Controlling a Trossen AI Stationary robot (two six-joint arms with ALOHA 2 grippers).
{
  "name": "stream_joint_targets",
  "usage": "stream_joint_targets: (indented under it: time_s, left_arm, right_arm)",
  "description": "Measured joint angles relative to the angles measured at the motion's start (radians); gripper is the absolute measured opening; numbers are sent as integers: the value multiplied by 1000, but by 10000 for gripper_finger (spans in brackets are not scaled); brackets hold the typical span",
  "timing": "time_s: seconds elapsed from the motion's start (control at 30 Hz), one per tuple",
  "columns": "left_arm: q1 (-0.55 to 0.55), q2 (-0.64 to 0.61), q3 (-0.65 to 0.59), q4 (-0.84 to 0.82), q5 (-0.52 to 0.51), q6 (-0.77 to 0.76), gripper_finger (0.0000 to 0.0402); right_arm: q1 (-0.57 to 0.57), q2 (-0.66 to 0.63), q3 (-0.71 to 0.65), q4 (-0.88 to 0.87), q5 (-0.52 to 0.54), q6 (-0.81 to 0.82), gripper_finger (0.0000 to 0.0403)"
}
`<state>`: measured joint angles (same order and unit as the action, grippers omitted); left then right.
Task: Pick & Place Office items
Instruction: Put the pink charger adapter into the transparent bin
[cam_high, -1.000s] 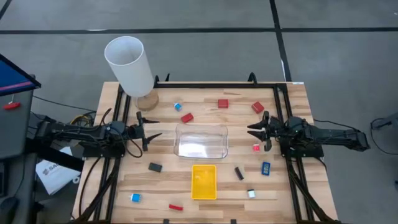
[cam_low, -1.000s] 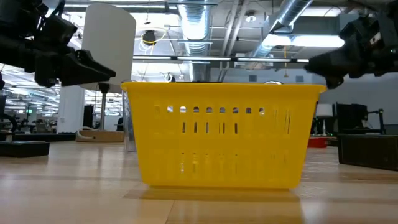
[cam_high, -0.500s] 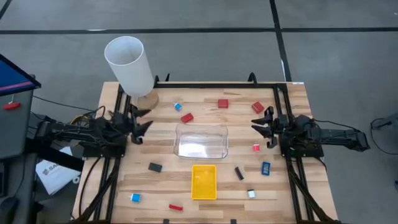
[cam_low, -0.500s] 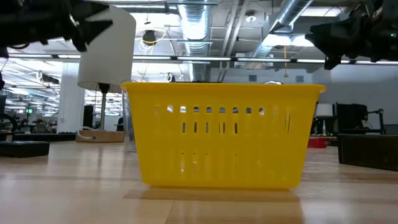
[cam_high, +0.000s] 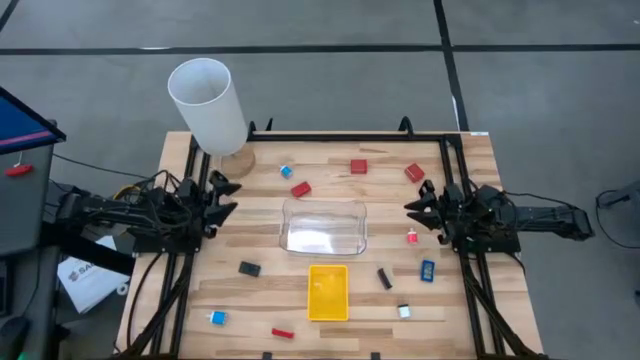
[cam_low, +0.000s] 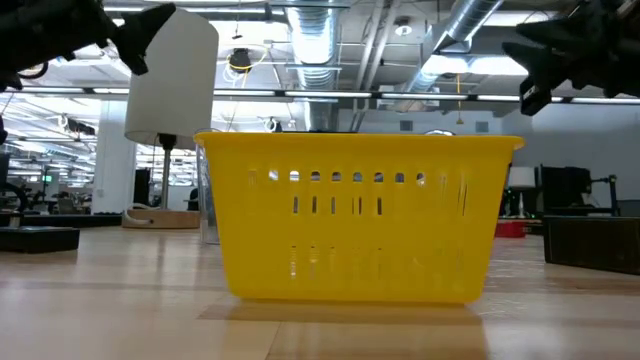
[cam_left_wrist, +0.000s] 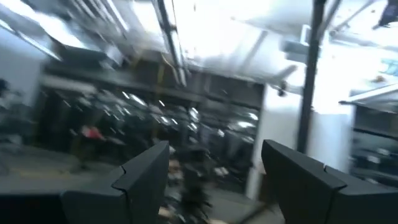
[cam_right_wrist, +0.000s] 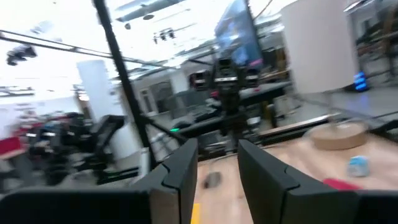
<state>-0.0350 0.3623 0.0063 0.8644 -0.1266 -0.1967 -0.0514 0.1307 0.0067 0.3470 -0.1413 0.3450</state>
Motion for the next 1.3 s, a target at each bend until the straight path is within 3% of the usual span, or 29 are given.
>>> stream_joint_targets:
  time_s: [0.2, 0.3, 0.47, 0.57, 0.7, 0.8, 0.93, 1.07, 1.2, 1.3]
  left_arm:
    - [-40, 107, 0, -11, 217, -144, 253]
    - [-84, 182, 0, 38, 197, -150, 253]
    - [-112, 323, 0, 165, 137, -233, 253]
    - [-110, 403, 0, 222, 135, -279, 253]
    - [-116, 497, 32, 329, 319, -192, 253]
    - [-122, 551, 92, 425, 372, -73, 253]
    - [-109, 565, 211, 421, 301, 98, 253]
    - [-81, 512, 315, 283, 159, 262, 253]
    - [-80, 395, 399, -29, -66, 373, 253]
    - [-98, 309, 431, -259, -195, 375, 253]
  right_arm:
    - [132, 0, 0, 7, 9, 13, 109]
    - [199, 0, 0, 26, 25, 8, 109]
    - [332, 14, 32, 33, 151, -11, 109]
    - [437, 59, 69, 85, 238, -102, 109]
    - [581, 196, 144, 208, 315, -303, 109]
    - [657, 322, 266, 208, 341, -486, 109]
    - [703, 470, 560, -67, 447, -582, 109]
    - [712, 618, 919, -496, 734, -466, 109]
    - [712, 777, 1230, -917, 1017, -165, 109]
    - [696, 887, 1423, -1303, 1060, 179, 109]
